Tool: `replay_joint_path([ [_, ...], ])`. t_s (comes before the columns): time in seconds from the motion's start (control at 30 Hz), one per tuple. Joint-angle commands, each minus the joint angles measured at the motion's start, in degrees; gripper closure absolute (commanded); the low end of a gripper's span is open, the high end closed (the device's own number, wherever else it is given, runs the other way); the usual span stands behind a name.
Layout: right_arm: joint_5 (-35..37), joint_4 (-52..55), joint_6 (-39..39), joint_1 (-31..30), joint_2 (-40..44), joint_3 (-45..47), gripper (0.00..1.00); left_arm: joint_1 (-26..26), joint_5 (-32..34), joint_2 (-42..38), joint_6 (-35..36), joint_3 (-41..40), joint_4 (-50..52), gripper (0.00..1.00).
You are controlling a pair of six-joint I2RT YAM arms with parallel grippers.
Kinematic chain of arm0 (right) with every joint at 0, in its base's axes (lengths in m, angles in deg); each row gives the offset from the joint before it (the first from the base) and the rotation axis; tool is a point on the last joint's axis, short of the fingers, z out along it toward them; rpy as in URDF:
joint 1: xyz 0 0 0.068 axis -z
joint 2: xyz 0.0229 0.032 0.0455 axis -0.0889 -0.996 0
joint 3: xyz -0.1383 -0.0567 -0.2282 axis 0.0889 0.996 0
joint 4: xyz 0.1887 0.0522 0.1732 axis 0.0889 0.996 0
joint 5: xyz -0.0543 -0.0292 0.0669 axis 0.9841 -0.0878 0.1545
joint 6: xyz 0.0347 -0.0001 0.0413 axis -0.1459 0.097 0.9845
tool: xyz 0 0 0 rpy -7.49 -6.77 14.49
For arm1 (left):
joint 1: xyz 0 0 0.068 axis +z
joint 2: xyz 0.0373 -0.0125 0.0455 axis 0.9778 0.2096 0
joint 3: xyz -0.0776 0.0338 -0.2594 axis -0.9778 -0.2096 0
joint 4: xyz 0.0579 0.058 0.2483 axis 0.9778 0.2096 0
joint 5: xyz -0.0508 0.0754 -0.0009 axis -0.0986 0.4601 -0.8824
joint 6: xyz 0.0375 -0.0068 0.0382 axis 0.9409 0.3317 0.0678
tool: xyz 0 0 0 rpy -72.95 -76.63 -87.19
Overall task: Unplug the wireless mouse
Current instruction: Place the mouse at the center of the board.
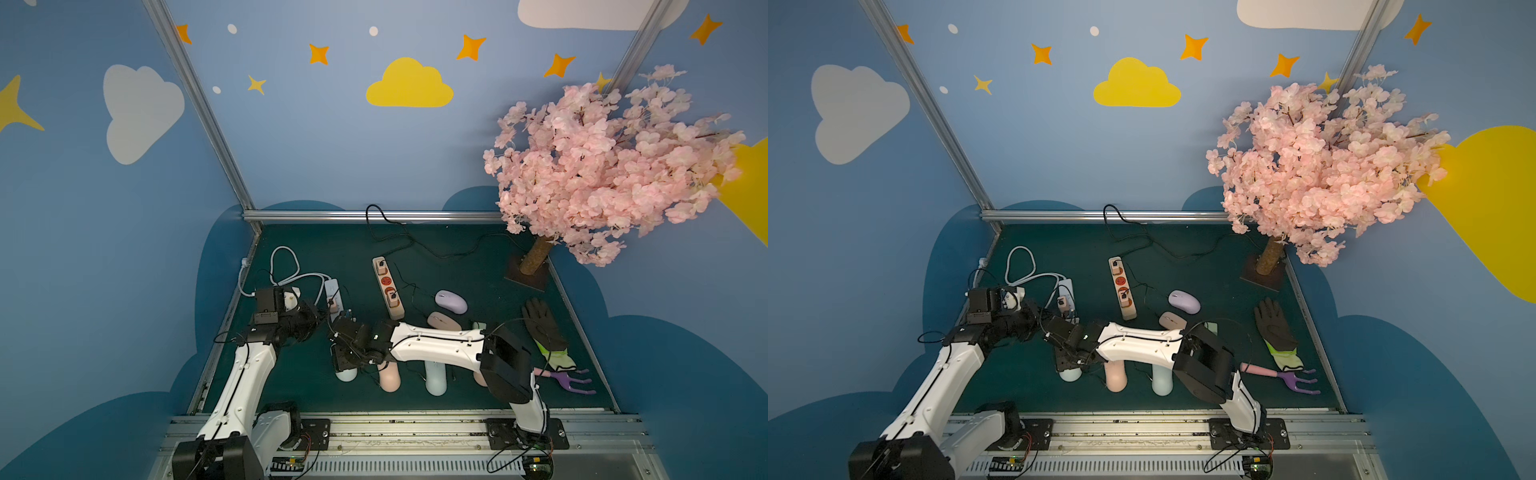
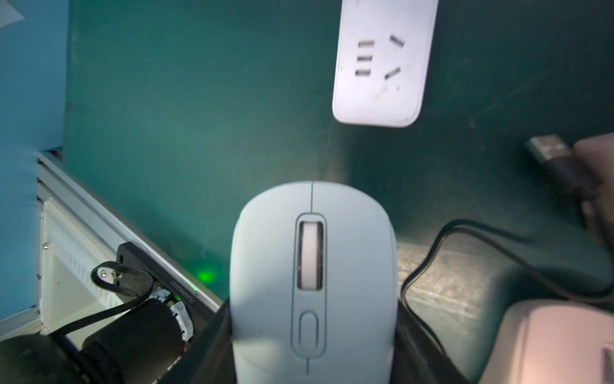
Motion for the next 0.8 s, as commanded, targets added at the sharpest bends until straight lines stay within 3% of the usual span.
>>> replay_joint_path([
  [0.0,2.73,0.42,3.57,-0.70,-1.78,-1.17,0.94,0.28,-1.89,-0.48,1.52,-0.75,0.65,0.96],
  [0.4,0.90,3.82,8.21,-1.29,-7.25,-4.81,0.76,0.57,-2.51,-0.74,2.23,-1.31,0.74,0.96],
  [0.63,2.08,5.41,11.51,-1.55,-7.07,-2.93,0.51,0.87,-2.88,-0.94,2.31,-2.17,0.31,0.96],
  [0.77,4.43,6.34,13.73,-2.04,-5.07,-0.36,0.47,1.01,-2.74,-1.61,2.21,-2.49,0.26,0.96],
])
